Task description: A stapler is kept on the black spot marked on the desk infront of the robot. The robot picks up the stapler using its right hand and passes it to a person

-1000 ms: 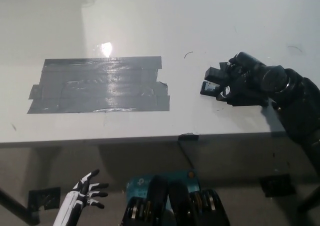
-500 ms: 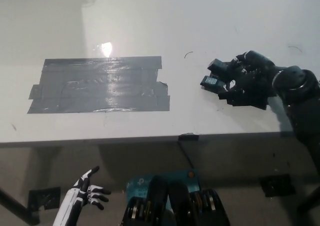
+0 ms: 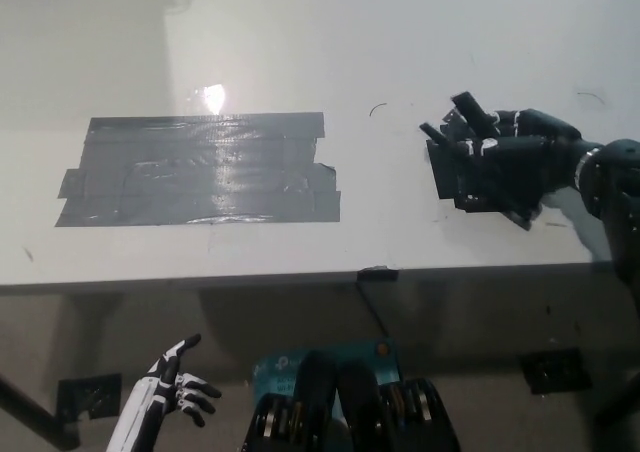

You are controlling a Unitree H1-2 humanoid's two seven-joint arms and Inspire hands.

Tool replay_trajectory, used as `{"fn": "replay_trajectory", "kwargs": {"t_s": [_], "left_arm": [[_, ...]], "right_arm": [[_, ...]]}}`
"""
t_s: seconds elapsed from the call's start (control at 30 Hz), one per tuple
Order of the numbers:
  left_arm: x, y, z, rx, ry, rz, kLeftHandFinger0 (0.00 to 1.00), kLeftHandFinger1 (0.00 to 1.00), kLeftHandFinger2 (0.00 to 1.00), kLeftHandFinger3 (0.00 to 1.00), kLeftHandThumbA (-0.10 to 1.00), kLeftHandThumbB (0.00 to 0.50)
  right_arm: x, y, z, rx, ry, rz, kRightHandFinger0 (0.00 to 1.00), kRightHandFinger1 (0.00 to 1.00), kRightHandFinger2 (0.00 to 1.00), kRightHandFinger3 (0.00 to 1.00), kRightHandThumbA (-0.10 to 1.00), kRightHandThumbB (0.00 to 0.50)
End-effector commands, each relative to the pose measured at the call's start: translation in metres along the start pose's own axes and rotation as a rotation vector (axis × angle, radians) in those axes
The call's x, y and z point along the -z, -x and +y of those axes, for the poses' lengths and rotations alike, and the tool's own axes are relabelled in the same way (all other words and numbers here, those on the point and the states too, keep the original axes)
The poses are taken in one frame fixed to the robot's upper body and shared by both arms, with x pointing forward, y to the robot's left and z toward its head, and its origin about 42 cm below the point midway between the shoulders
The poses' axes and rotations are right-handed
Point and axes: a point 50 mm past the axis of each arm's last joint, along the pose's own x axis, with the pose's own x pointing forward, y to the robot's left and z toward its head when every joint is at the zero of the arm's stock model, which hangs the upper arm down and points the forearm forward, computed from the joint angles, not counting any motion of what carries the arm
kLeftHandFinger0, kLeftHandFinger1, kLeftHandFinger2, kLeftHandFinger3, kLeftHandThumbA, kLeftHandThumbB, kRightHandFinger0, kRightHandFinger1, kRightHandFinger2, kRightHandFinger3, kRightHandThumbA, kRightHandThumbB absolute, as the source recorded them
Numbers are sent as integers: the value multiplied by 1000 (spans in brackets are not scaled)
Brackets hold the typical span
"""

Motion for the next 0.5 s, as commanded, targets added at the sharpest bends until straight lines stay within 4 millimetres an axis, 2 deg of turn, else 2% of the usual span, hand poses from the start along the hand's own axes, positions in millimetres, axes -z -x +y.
{"fn": "replay_trajectory", "kwargs": {"t_s": [0.0, 0.07, 0.13, 0.23, 0.27, 0.37, 0.43, 0.47], "left_arm": [[-11, -7, 7, 8, 2, -70, 332, 384, 432, 887, 1000, 435], [-12, -7, 7, 12, -9, -68, 334, 382, 433, 893, 1000, 440], [-12, -7, 7, 12, -9, -66, 335, 393, 459, 900, 1000, 442], [-12, -6, 6, 11, -7, -60, 367, 436, 533, 905, 1000, 455], [-12, -6, 5, 15, -10, -54, 397, 512, 632, 903, 1000, 475], [-13, -5, 4, 26, -11, -38, 432, 613, 726, 900, 1000, 498], [-15, -6, 3, 38, -11, -36, 591, 794, 882, 941, 1000, 500], [-16, -7, 3, 41, -11, -37, 620, 827, 908, 947, 1000, 500]], "right_arm": [[-135, 23, 23, -369, -293, -387, 0, 0, 0, 0, 1000, 50], [-147, 26, 30, -399, -282, -420, 0, 0, 0, 0, 1000, 13], [-156, 28, 41, -416, -295, -456, 0, 0, 0, 0, 1000, 0], [-162, 30, 54, -431, -299, -481, 0, 0, 0, 0, 984, 8], [-166, 34, 66, -440, -283, -505, 0, 0, 0, 0, 956, 11], [-171, 38, 81, -436, -274, -529, 0, 0, 0, 0, 947, 18], [-177, 44, 99, -453, -289, -554, 0, 0, 0, 0, 932, 3], [-179, 46, 104, -456, -292, -560, 0, 0, 0, 0, 933, 3]]}}
